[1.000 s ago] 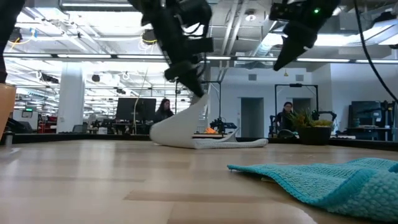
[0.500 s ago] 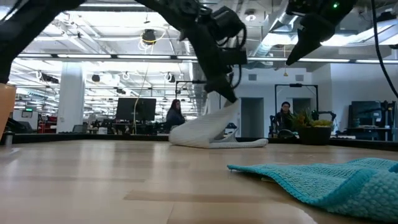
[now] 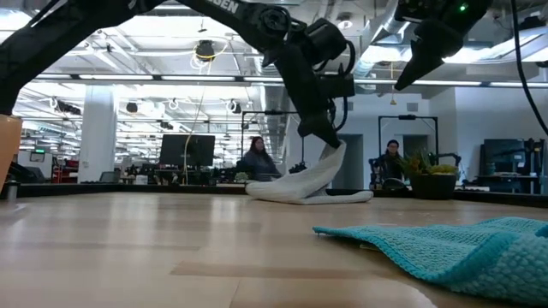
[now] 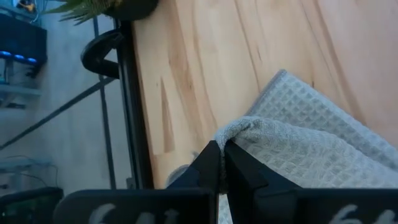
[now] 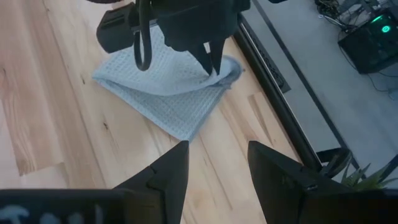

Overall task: Fold microfiber towels
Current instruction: Fold the gray towel

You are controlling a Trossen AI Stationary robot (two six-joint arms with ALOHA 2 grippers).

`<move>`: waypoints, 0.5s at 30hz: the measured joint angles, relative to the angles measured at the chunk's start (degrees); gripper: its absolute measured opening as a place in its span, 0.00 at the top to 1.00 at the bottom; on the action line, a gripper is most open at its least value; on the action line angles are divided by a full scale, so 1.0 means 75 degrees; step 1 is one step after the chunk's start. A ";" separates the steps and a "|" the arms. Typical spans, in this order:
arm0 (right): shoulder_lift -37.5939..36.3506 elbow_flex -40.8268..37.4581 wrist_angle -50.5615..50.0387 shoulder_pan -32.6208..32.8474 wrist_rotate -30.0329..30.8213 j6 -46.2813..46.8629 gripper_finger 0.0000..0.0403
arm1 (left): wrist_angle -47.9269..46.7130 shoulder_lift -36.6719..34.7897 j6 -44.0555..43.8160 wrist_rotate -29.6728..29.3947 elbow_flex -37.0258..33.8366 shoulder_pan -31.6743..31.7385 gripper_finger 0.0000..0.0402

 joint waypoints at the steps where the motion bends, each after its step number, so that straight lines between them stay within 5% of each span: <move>1: 0.0000 0.0000 0.0000 0.0000 0.0000 0.0000 0.53 | -0.0007 0.0000 0.0074 -0.0008 0.0000 0.0000 1.00; 15: 0.0003 0.0000 0.0003 0.0000 -0.0003 0.0006 0.53 | 0.0090 -0.0009 0.0222 0.0136 -0.0012 0.0000 0.72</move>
